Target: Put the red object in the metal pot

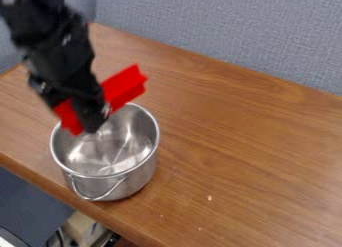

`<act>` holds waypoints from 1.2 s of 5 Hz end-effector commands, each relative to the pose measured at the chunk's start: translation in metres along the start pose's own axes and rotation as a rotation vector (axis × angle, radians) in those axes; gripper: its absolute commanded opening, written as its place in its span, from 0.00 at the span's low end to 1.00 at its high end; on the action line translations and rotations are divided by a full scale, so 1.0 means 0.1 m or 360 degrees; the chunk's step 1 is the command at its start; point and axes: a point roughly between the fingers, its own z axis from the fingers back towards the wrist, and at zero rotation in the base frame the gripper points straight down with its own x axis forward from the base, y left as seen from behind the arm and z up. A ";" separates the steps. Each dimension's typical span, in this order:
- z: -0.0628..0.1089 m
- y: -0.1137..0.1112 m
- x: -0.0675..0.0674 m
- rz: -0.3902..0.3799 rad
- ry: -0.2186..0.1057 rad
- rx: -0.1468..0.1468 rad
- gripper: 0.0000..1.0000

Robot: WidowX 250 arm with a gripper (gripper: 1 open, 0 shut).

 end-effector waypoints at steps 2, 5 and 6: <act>-0.37 0.09 -0.17 0.0056 0.0099 0.0053 0.00; -0.79 0.30 -0.13 0.0192 0.0120 0.0069 1.00; -0.81 0.20 -0.15 0.0168 0.0117 0.0061 0.00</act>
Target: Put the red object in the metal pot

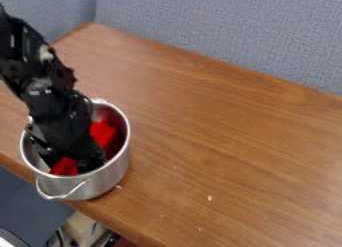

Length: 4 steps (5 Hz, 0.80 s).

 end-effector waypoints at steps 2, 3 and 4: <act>0.07 -0.15 -0.02 0.0016 -0.0050 -0.0021 1.00; 0.05 -0.13 0.02 -0.0004 -0.0047 -0.0029 1.00; 0.06 -0.08 0.06 0.0025 -0.0057 -0.0020 1.00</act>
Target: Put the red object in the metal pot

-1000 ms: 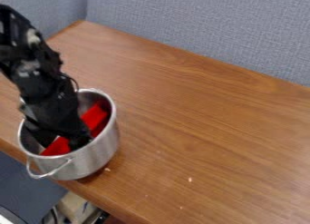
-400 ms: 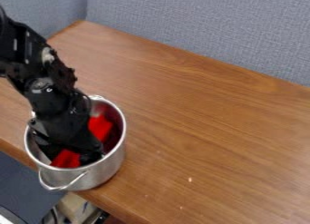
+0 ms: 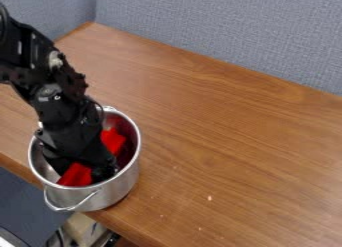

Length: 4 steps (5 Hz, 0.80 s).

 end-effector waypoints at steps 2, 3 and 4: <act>0.03 0.12 0.15 0.0151 -0.0059 0.0032 1.00; 0.01 0.10 0.23 0.0182 -0.0064 0.0033 0.00; 0.00 0.08 0.32 0.0226 -0.0056 0.0036 0.00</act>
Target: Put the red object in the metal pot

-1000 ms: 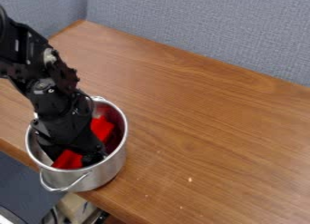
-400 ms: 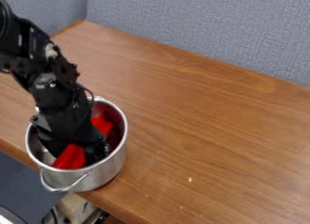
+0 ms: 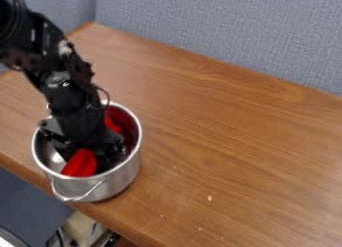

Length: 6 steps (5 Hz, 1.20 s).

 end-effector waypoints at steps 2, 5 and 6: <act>0.04 0.02 0.16 0.0000 -0.0021 -0.0005 1.00; 0.12 0.22 0.12 -0.0131 -0.0007 -0.0046 1.00; 0.13 0.22 0.14 -0.0130 -0.0013 -0.0049 1.00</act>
